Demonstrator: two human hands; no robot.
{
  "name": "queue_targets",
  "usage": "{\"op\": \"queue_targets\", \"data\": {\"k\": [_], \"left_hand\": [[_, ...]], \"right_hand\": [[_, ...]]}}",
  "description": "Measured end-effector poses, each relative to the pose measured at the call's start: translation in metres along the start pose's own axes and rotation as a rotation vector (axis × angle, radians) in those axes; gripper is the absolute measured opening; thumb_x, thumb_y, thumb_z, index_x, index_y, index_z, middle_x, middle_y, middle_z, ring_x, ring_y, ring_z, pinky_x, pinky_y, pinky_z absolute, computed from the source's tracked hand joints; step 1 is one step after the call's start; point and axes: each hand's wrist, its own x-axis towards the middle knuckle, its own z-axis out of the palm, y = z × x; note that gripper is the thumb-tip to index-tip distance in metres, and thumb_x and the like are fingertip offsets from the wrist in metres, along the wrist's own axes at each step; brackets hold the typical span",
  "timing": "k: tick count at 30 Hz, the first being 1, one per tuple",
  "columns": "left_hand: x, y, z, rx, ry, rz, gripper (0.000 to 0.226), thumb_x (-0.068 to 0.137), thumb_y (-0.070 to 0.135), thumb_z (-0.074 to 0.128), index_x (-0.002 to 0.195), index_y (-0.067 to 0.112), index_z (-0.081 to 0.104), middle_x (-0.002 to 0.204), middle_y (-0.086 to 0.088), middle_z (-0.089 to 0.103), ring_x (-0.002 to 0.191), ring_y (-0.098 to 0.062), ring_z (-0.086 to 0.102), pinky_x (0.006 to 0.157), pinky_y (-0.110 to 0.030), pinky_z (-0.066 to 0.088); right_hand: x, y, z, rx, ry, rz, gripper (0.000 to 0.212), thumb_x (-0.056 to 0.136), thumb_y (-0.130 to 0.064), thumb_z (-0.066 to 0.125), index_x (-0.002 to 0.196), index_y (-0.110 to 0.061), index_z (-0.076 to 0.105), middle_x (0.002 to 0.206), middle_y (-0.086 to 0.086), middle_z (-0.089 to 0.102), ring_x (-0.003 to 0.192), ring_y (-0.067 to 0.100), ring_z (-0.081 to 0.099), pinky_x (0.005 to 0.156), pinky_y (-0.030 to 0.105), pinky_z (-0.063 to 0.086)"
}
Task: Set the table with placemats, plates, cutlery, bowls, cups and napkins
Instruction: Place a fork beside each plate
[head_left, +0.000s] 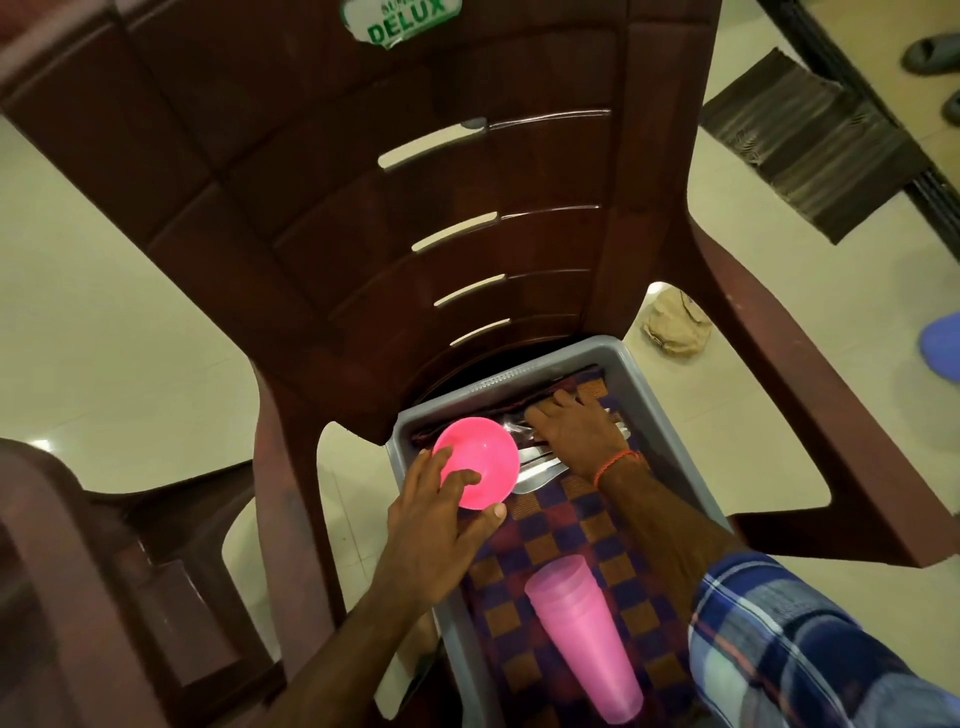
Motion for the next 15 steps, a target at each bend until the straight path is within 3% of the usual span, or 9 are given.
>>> {"op": "queue_targets", "data": {"k": [5,9,11,13,15], "left_hand": [[-0.007,0.008,-0.007,0.039,-0.033,0.002,0.088,0.077,0.084,0.021,0.144,0.033,0.049,0.168,0.006,0.016,0.156,-0.020,0.005,0.119,-0.053,0.027],[-0.020,0.027,-0.022,0.059,-0.016,0.043,0.084,0.080,0.084,0.023,0.143,0.035,0.050,0.169,0.005,0.016,0.156,-0.020,0.006,0.119,-0.053,0.028],[-0.028,0.042,-0.032,0.025,-0.004,0.063,0.080,0.081,0.082,0.029,0.140,0.034,0.053,0.167,0.004,0.020,0.155,-0.020,0.011,0.119,-0.052,0.030],[-0.038,0.059,-0.043,-0.003,0.012,0.084,0.082,0.080,0.084,0.031,0.138,0.032,0.056,0.164,0.003,0.028,0.153,-0.021,0.019,0.118,-0.048,0.032],[-0.050,0.079,-0.055,-0.083,0.029,0.121,0.084,0.081,0.085,0.034,0.138,0.027,0.058,0.155,0.003,0.042,0.145,-0.018,0.033,0.115,-0.041,0.036]], "right_hand": [[-0.011,0.008,-0.022,0.300,-0.025,0.114,0.015,0.092,-0.010,0.059,0.106,-0.014,0.056,0.097,0.013,0.067,0.092,0.033,0.061,0.077,0.042,0.046],[-0.037,-0.003,-0.058,0.716,-0.089,0.369,0.028,0.090,-0.010,0.063,0.095,-0.021,0.038,0.097,0.004,0.058,0.087,0.022,0.055,0.069,0.034,0.040],[-0.054,-0.014,-0.087,0.927,-0.036,0.513,0.008,0.102,-0.018,0.050,0.104,-0.020,0.043,0.095,0.003,0.060,0.085,0.021,0.057,0.070,0.035,0.043],[-0.074,-0.027,-0.123,1.019,0.068,0.564,0.014,0.105,-0.021,0.045,0.118,-0.015,0.046,0.092,0.001,0.062,0.083,0.020,0.060,0.069,0.035,0.043],[-0.096,-0.042,-0.166,1.114,0.135,0.570,0.015,0.105,-0.021,0.045,0.118,-0.014,0.050,0.087,-0.006,0.061,0.077,0.013,0.059,0.068,0.031,0.044]]}}
